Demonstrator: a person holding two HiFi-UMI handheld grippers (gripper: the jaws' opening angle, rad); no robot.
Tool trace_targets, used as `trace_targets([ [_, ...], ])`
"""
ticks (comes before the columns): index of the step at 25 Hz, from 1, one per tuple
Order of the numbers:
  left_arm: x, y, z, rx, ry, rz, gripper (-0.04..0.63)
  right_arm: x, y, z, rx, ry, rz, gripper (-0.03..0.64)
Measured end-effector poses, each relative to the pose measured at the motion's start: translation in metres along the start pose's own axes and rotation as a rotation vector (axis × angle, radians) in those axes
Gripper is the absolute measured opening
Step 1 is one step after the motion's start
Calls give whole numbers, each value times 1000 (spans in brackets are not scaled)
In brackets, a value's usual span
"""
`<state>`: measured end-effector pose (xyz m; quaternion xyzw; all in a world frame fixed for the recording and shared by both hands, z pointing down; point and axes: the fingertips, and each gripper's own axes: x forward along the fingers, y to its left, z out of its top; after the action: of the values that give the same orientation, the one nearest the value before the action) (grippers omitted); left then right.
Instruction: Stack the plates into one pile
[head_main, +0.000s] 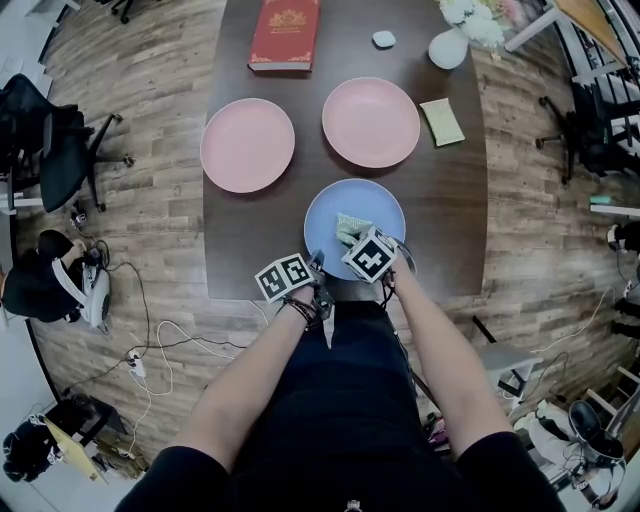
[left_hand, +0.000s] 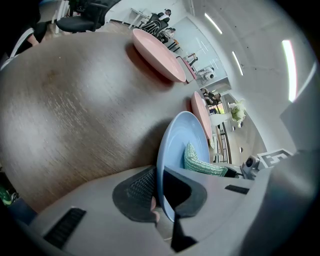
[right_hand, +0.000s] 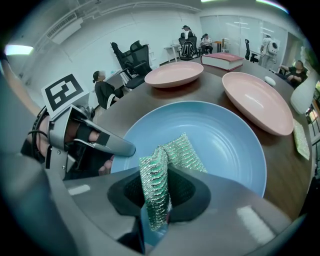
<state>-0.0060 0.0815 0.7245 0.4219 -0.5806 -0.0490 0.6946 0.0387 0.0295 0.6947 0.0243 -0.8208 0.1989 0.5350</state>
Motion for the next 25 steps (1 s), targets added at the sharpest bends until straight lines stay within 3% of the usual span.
trace_targets([
  [25,1,-1,0,-3,2,3,14,-23,-38,-54,6,151,-156,81],
])
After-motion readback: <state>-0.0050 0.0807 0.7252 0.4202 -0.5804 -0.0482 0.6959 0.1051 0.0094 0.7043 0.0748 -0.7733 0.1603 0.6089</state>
